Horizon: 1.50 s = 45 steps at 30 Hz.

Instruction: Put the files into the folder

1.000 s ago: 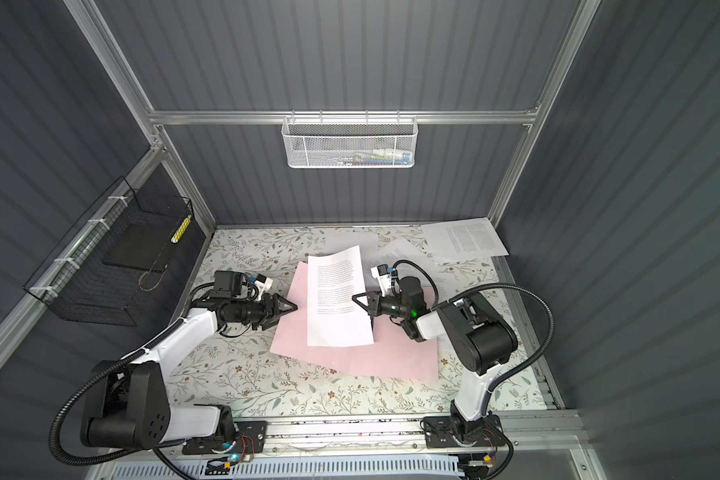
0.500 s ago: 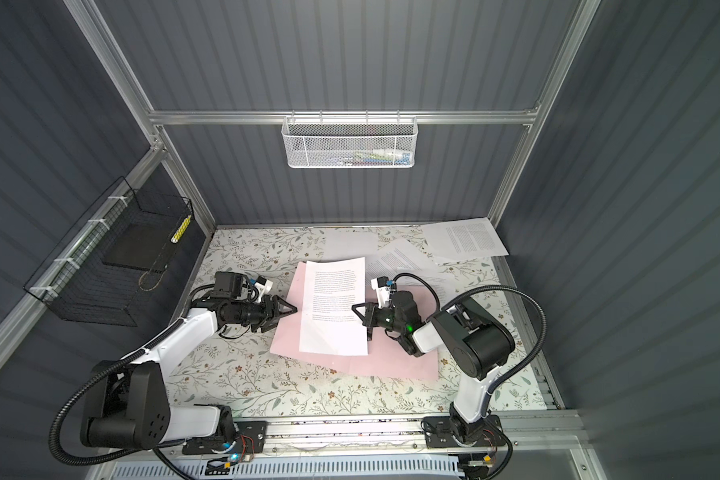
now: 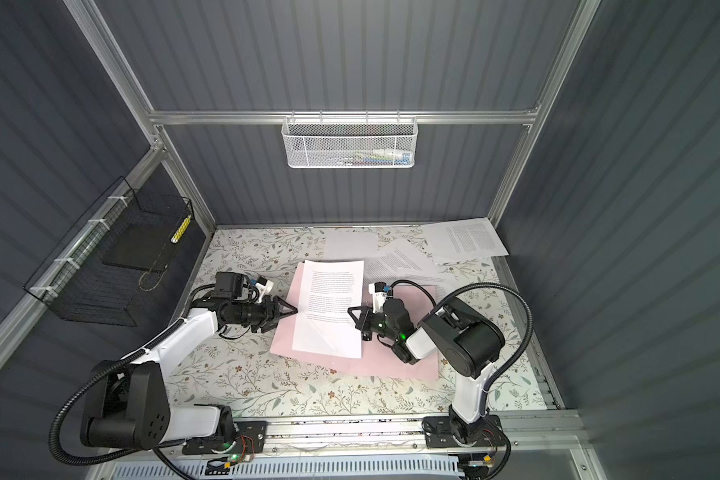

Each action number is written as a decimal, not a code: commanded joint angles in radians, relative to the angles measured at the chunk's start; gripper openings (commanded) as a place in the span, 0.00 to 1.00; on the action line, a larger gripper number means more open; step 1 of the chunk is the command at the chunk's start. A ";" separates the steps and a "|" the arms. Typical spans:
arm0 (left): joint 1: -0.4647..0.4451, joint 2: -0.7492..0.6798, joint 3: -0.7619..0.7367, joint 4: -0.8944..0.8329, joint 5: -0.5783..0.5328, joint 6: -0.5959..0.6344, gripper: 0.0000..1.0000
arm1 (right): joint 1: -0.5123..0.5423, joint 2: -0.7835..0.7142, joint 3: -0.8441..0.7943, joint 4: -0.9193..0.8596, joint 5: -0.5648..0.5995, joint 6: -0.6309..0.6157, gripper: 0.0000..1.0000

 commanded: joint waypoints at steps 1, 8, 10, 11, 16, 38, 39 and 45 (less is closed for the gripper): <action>-0.005 -0.002 -0.008 -0.031 -0.006 0.022 0.63 | 0.006 0.023 0.012 0.031 0.044 0.035 0.00; -0.010 0.000 -0.008 -0.030 -0.008 0.021 0.63 | 0.033 0.047 0.012 0.071 0.090 0.082 0.00; -0.011 0.000 -0.007 -0.029 -0.007 0.023 0.64 | 0.038 0.048 0.012 0.076 0.103 0.097 0.00; -0.012 0.000 -0.008 -0.031 -0.006 0.023 0.64 | 0.037 0.048 0.012 0.079 0.105 0.099 0.00; -0.016 0.000 -0.009 -0.029 -0.009 0.023 0.64 | 0.037 0.049 0.035 0.046 0.119 0.116 0.00; -0.022 0.015 -0.002 -0.029 -0.010 0.025 0.65 | 0.070 0.132 0.036 0.158 0.057 0.178 0.00; -0.022 0.017 -0.002 -0.029 -0.011 0.025 0.65 | 0.072 0.136 0.035 0.166 0.050 0.173 0.00; -0.022 0.021 -0.001 -0.028 -0.012 0.026 0.65 | 0.078 0.158 0.032 0.195 -0.003 0.154 0.00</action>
